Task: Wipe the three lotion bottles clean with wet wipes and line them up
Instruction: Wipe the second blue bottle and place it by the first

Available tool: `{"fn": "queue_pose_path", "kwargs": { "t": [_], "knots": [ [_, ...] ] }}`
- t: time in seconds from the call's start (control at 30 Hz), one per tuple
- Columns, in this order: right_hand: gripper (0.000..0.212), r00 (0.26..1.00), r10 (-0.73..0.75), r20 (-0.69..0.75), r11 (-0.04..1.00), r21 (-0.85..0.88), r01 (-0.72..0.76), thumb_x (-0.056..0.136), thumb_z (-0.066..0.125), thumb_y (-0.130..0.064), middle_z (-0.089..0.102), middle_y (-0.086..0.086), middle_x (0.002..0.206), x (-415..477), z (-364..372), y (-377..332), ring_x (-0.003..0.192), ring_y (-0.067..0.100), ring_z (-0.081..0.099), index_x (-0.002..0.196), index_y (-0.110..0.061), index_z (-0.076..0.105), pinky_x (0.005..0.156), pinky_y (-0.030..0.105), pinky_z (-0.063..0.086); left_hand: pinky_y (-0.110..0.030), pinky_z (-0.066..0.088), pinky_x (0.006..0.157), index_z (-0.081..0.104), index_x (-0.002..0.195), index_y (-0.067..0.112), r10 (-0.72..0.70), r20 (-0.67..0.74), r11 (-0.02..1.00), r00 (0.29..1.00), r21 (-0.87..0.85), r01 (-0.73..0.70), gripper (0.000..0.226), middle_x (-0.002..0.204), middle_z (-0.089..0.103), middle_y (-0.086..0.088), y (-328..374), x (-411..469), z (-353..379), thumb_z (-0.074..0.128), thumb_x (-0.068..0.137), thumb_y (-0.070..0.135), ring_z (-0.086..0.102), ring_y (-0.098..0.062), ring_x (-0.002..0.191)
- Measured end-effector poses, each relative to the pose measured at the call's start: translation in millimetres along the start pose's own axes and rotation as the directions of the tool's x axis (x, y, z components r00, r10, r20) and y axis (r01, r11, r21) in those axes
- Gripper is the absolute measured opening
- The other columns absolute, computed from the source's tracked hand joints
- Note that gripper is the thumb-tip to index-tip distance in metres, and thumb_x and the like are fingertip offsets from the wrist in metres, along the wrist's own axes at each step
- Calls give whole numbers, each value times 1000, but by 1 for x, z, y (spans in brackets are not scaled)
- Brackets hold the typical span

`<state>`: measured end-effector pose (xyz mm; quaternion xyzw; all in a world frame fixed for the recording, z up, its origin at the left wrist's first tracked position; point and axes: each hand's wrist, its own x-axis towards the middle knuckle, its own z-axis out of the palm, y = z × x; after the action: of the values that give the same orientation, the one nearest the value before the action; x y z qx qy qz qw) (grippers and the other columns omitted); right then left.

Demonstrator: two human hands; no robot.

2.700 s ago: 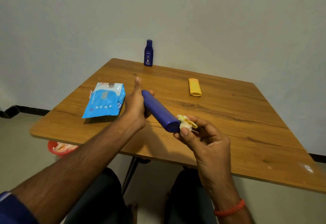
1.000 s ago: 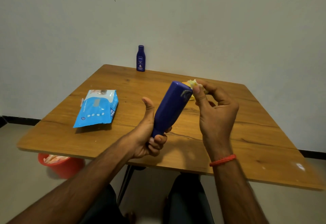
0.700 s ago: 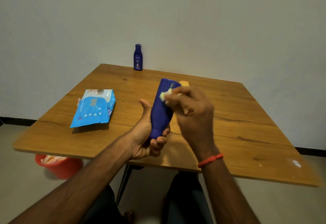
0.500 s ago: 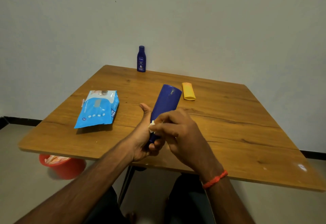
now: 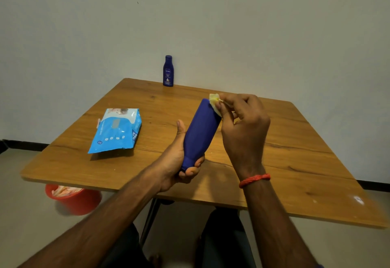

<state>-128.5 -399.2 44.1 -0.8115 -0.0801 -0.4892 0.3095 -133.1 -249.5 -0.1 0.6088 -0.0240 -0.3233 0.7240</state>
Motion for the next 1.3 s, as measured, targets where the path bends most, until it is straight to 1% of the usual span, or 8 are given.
{"fn": "queue_pose_path", "kwargs": {
  "t": [0.13, 0.33, 0.47, 0.6, 0.77, 0.9, 1.1, 1.3],
  "knots": [
    [17, 982, -67, 179, 998, 29, 62, 90, 69, -16, 61, 6, 98, -14, -1, -4, 86, 9, 54, 106, -10, 72, 73, 21, 51, -20, 23, 37, 57, 60, 12, 13, -3, 1000, 1000, -21, -13, 90, 47, 48, 0, 0, 2, -1, 13, 78, 88, 37, -8, 33],
    [19, 836, -290, 466, 957, 118, 266, 89, 65, -20, 60, 5, 95, -47, -12, -8, 84, 13, 56, 105, -12, 72, 71, 23, 48, -18, 29, 37, 60, 82, 14, 41, -90, 993, 995, -107, -51, 79, 50, 48, -2, 1, 1, -4, 22, 82, 84, 41, -9, 33],
    [17, 871, -253, 420, 967, 123, 222, 87, 73, -18, 61, 3, 92, -47, -15, 1, 80, 10, 56, 103, -11, 74, 69, 23, 49, -18, 30, 36, 58, 89, 12, 46, -77, 993, 996, -107, -54, 81, 47, 45, -3, -5, 2, -2, 23, 80, 85, 39, -10, 33],
    [16, 980, -44, 196, 994, 109, 23, 86, 76, -18, 65, 2, 89, -19, -12, 7, 77, 1, 53, 100, -12, 75, 70, 7, 43, -21, 33, 40, 56, 119, 13, 106, -36, 989, 994, -102, -109, 92, 49, 49, -8, -8, 3, -2, 24, 75, 87, 41, -13, 35],
    [18, 967, 240, 82, 913, 318, -254, 87, 75, -19, 72, -1, 96, 1, -14, 13, 85, 7, 69, 104, -16, 75, 70, 27, 60, -24, 45, 38, 55, 114, 10, 208, -71, 957, 976, -193, -218, 70, 61, 60, -5, 0, -2, 5, 41, 83, 71, 54, -13, 45],
    [17, 968, 149, 200, 884, 411, -221, 87, 74, -15, 67, 0, 95, -23, -14, 3, 82, 14, 68, 104, -15, 74, 65, 32, 60, -24, 46, 40, 59, 111, 10, 220, -98, 925, 971, -294, -239, 64, 69, 59, -5, 2, -1, 5, 49, 84, 68, 54, -13, 49],
    [20, 891, -221, 397, 925, 375, 62, 83, 75, -9, 65, 2, 98, -60, -22, -7, 93, 4, 59, 103, -11, 75, 80, 12, 46, -18, 40, 31, 57, 115, 11, 130, -139, 922, 982, -346, -171, 64, 59, 55, -4, -3, 2, 4, 45, 89, 68, 50, -10, 37],
    [20, 924, -225, 310, 956, 255, 147, 82, 75, -2, 63, 5, 96, -45, -24, 1, 88, 9, 59, 101, -8, 75, 76, 14, 47, -16, 39, 29, 61, 112, 14, 105, 270, 826, 957, -560, 67, 68, 52, 51, -4, -15, 3, -4, 40, 88, 75, 47, -8, 29]
  ]
}}
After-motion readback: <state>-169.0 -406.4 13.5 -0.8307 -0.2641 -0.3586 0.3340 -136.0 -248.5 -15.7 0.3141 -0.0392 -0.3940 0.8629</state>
